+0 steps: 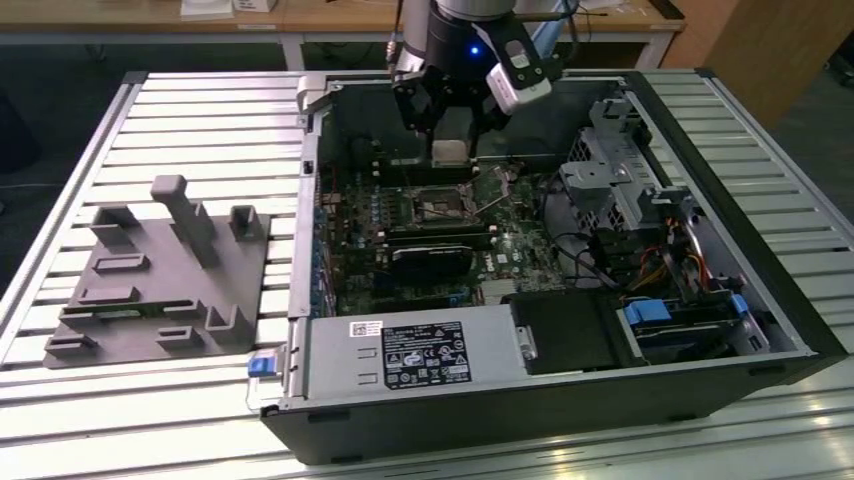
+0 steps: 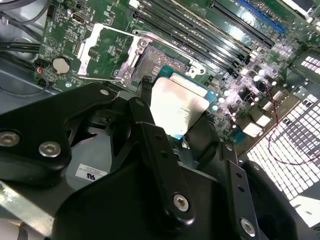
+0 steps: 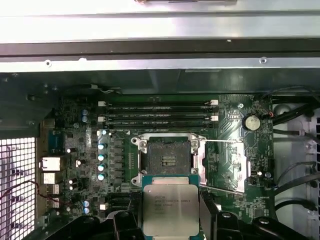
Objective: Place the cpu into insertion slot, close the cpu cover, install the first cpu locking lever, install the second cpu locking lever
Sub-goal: 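Place the cpu into insertion slot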
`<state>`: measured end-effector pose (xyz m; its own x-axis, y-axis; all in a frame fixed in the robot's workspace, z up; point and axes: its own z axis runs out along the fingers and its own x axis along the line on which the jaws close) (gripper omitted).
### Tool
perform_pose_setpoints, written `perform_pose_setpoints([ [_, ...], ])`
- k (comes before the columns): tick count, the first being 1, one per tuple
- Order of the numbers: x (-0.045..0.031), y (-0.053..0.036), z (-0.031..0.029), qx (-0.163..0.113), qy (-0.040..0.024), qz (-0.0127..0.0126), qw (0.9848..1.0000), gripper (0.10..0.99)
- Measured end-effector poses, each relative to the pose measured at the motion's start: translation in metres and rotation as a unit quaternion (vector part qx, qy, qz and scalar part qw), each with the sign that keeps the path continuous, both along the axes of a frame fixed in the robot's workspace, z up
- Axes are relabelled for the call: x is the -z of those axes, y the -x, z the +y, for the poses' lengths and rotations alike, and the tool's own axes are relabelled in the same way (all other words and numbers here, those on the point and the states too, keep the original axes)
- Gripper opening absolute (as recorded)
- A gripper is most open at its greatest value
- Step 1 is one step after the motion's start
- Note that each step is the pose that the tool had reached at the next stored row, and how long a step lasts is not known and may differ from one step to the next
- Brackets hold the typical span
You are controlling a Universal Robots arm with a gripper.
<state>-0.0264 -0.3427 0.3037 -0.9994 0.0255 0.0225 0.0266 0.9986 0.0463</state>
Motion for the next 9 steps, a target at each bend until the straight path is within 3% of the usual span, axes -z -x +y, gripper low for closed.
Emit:
perform_pose_setpoints([
  [9,0.0121,-0.0011,0.0011,0.0,0.0001,0.0021,1.0,0.541],
])
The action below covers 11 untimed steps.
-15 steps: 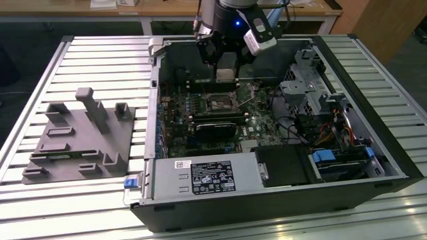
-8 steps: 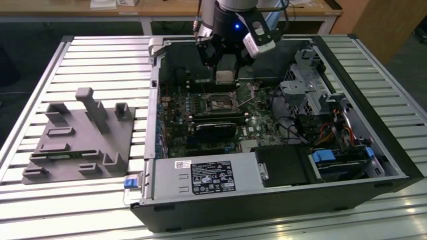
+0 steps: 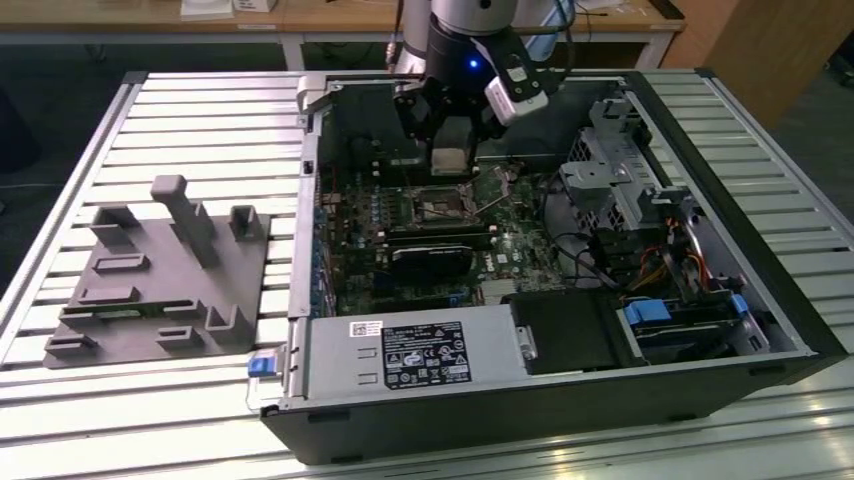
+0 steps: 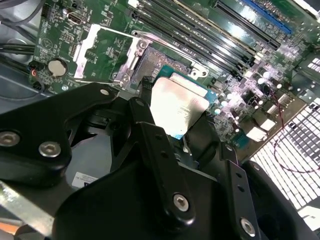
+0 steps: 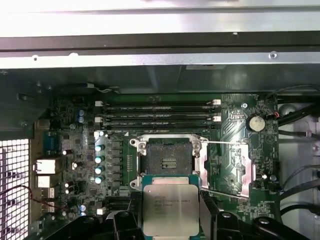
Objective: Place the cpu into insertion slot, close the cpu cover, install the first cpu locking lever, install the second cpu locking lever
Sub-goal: 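Place the cpu into insertion slot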
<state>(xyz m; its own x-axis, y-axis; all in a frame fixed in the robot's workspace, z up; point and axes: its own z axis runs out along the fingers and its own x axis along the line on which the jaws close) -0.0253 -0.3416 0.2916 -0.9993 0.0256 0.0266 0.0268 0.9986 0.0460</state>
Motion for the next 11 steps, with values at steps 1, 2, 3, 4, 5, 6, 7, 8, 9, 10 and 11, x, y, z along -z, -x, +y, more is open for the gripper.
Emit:
perform_pose_setpoints([
  [1,0.0015,0.0,0.0,0.0,0.0,0.0002,1.0,0.541],
  [2,0.0031,-0.0001,0.0001,0.0,-0.0001,0.0004,1.0,0.541],
  [3,0.0045,-0.0001,0.0001,0.0,-0.0001,0.0006,1.0,0.541],
  [4,0.0057,-0.0002,0.0001,0.0,0.0,0.0008,1.0,0.541],
  [5,0.0069,-0.0002,0.0001,0.0,0.0,0.001,1.0,0.541],
  [6,0.0081,-0.0002,0.0001,0.0,0.0,0.0012,1.0,0.541],
  [7,0.0091,-0.0002,0.0001,0.0,0.0,0.0014,1.0,0.541],
  [8,0.0103,-0.0003,0.0001,0.0,0.0,0.0015,1.0,0.541],
  [9,0.0115,-0.0003,0.0001,0.0,0.0,0.0016,1.0,0.541],
  [10,0.0125,-0.0003,0.0001,0.0,0.0,0.0018,1.0,0.541],
  [11,0.0137,-0.0003,0.0001,0.0,0.0,0.002,1.0,0.541],
])
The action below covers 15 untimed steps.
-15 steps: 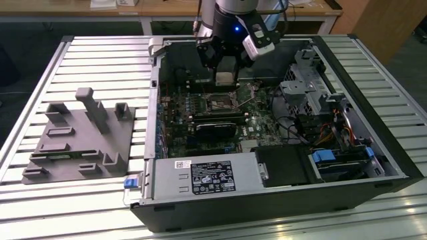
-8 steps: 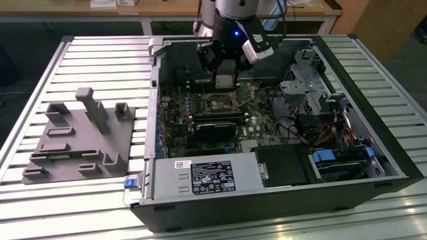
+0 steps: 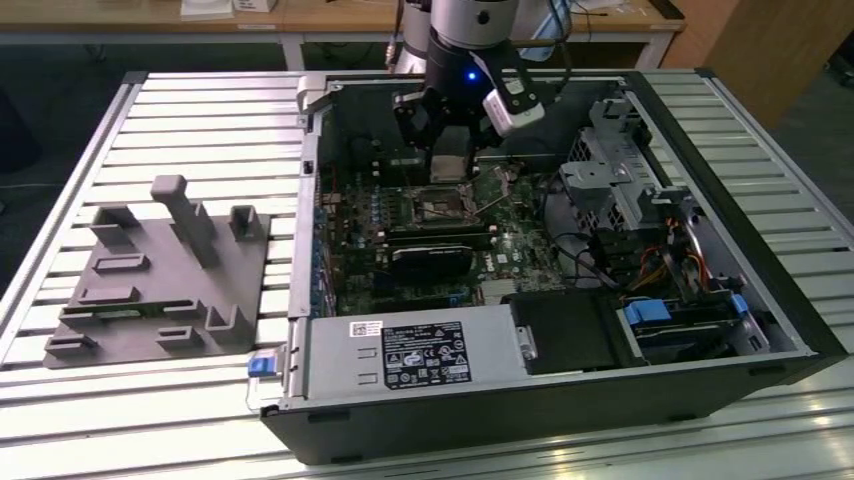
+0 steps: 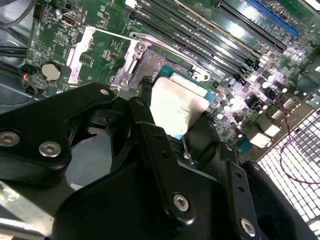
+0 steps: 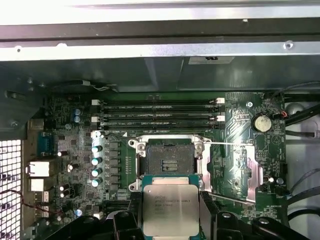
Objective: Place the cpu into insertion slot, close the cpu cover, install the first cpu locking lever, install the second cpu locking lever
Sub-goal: 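Place the cpu into insertion slot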
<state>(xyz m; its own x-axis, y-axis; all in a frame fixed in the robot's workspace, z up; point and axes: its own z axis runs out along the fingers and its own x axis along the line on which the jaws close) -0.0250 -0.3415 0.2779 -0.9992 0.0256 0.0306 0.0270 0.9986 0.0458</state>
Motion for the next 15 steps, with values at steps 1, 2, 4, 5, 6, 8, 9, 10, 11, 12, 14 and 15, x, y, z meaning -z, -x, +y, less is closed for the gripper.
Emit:
perform_pose_setpoints([
  [1,0.0012,0.0,0.0,0.0,0.0,0.0001,1.0,0.541],
  [2,0.0023,0.0,0.0,0.0,0.0,0.0003,1.0,0.541],
  [4,0.0045,-0.0001,0.0,0.0,0.0,0.0006,1.0,0.541],
  [5,0.0056,-0.0001,0.0,0.0,0.0,0.0008,1.0,0.541],
  [6,0.0068,-0.0002,0.0,0.0,0.0,0.0009,1.0,0.541],
  [8,0.0091,-0.0002,0.0001,0.0,0.0,0.0011,1.0,0.541],
  [9,0.0103,-0.0002,0.0001,0.0,0.0,0.0013,1.0,0.541],
  [10,0.0113,-0.0002,0.0001,0.0,0.0,0.0014,1.0,0.541],
  [11,0.0125,-0.0003,0.0001,0.0,0.0,0.0016,1.0,0.541],
  [12,0.0135,-0.0003,0.0,0.0,0.0001,0.0017,1.0,0.541],
  [14,0.0156,-0.0005,0.0,0.0,0.0,0.002,1.0,0.541],
  [15,0.0168,-0.0008,0.0,0.0,0.0,0.0023,1.0,0.541],
])
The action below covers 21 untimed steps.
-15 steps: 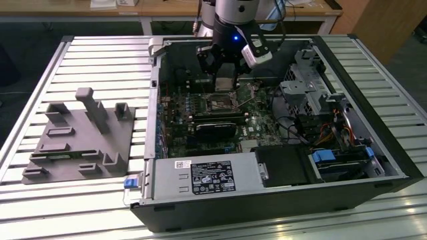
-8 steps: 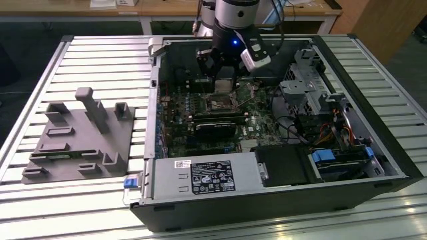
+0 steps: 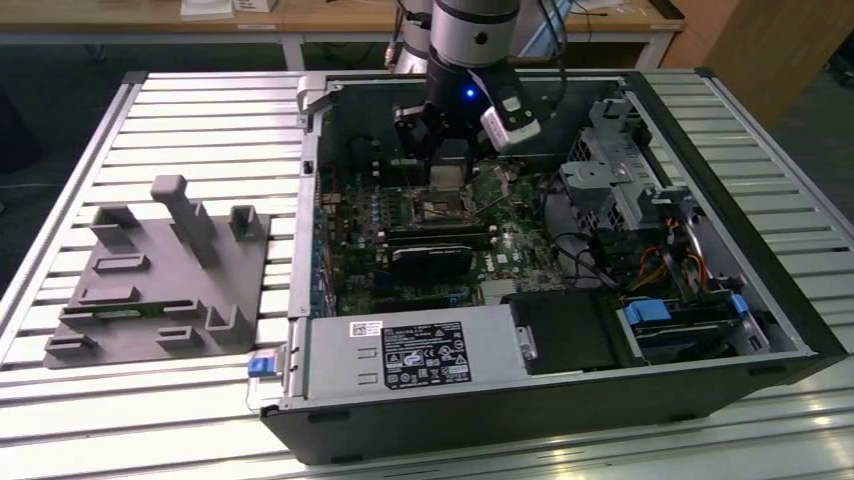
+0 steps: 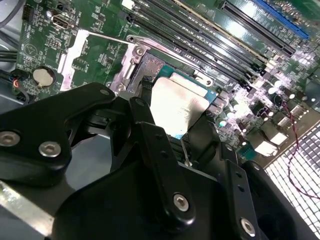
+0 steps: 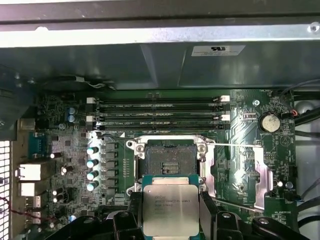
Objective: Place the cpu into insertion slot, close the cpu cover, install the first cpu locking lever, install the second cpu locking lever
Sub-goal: 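Place the cpu into insertion slot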
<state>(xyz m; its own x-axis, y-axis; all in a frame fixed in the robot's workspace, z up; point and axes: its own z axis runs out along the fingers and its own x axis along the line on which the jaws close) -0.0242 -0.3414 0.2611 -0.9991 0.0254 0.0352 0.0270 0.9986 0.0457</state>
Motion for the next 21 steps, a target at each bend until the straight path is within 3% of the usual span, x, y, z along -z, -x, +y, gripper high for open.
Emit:
perform_pose_setpoints([
  [9,0.0124,-0.0025,0.0,0.0,0.0,0.003,1.0,0.541],
  [16,0.013,-0.0028,0.0,0.002,0.0,0.0032,1.0,0.541],
  [21,0.0134,-0.0028,0.0,0.043,-0.0002,0.0031,0.9991,0.541],
])
